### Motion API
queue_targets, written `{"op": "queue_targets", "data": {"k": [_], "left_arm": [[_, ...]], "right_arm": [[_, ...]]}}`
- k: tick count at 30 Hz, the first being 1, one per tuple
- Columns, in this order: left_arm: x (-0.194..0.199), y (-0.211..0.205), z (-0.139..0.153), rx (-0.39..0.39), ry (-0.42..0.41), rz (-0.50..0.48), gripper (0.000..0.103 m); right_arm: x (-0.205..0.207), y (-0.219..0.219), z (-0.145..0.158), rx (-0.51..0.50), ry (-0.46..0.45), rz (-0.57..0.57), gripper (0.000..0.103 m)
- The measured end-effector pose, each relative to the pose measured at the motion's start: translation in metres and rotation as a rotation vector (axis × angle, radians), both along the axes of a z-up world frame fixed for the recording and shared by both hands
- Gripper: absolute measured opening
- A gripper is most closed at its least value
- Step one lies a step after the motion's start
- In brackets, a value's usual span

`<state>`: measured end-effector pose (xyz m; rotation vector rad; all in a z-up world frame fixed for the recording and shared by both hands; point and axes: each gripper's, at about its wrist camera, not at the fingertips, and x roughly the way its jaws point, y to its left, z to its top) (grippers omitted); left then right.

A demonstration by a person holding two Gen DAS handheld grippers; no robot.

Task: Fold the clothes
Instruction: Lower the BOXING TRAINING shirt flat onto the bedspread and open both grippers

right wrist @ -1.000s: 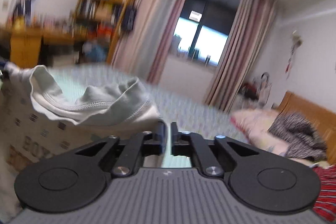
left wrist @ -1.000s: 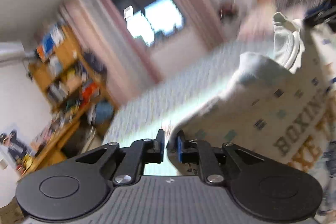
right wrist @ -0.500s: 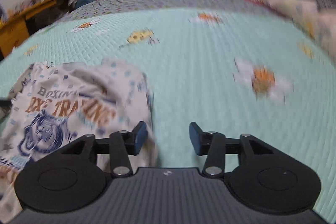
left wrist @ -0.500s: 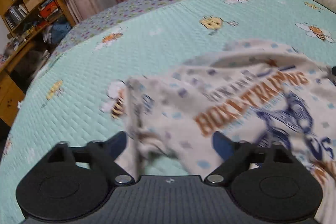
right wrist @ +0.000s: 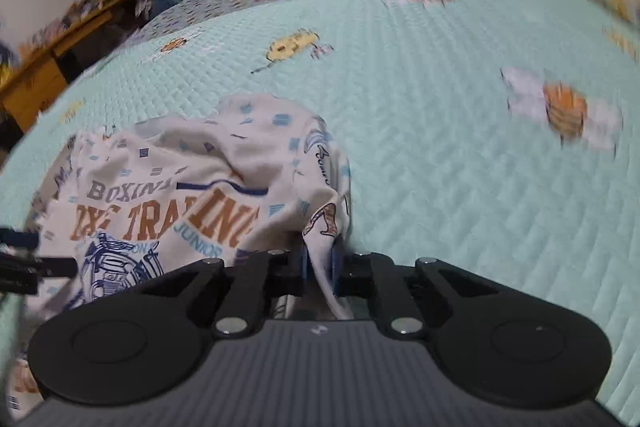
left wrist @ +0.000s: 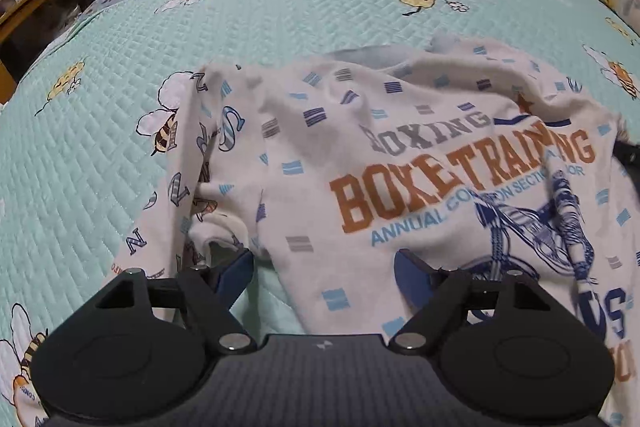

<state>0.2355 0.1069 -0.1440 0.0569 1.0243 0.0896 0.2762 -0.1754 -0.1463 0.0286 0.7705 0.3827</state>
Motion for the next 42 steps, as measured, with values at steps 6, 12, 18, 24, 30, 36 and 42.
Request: {"op": "queue_targets", "data": {"k": [6, 12, 18, 24, 30, 36, 42], "left_arm": [[0.006, 0.003, -0.002, -0.012, 0.005, 0.015, 0.080], [0.008, 0.003, -0.003, -0.011, 0.003, 0.024, 0.080], [0.009, 0.005, -0.002, -0.008, 0.008, 0.034, 0.080], [0.011, 0.003, -0.002, -0.002, 0.011, 0.053, 0.080], [0.014, 0.003, -0.002, 0.002, 0.011, 0.056, 0.081], [0.016, 0.004, -0.003, 0.002, 0.006, 0.061, 0.081], [0.017, 0.003, -0.003, 0.003, 0.004, 0.062, 0.081]], "right_arm": [[0.002, 0.031, 0.035, -0.358, -0.332, 0.074, 0.009], [0.041, 0.034, 0.001, -0.663, -0.294, 0.049, 0.027], [0.005, -0.035, 0.028, 0.127, -0.046, -0.110, 0.030], [-0.028, -0.022, 0.001, 0.257, 0.117, 0.035, 0.030], [-0.022, -0.013, -0.013, 0.085, 0.042, 0.024, 0.015], [-0.020, -0.007, -0.002, -0.041, -0.067, 0.005, 0.012], [-0.025, -0.035, 0.009, 0.137, -0.005, 0.017, 0.019]]}}
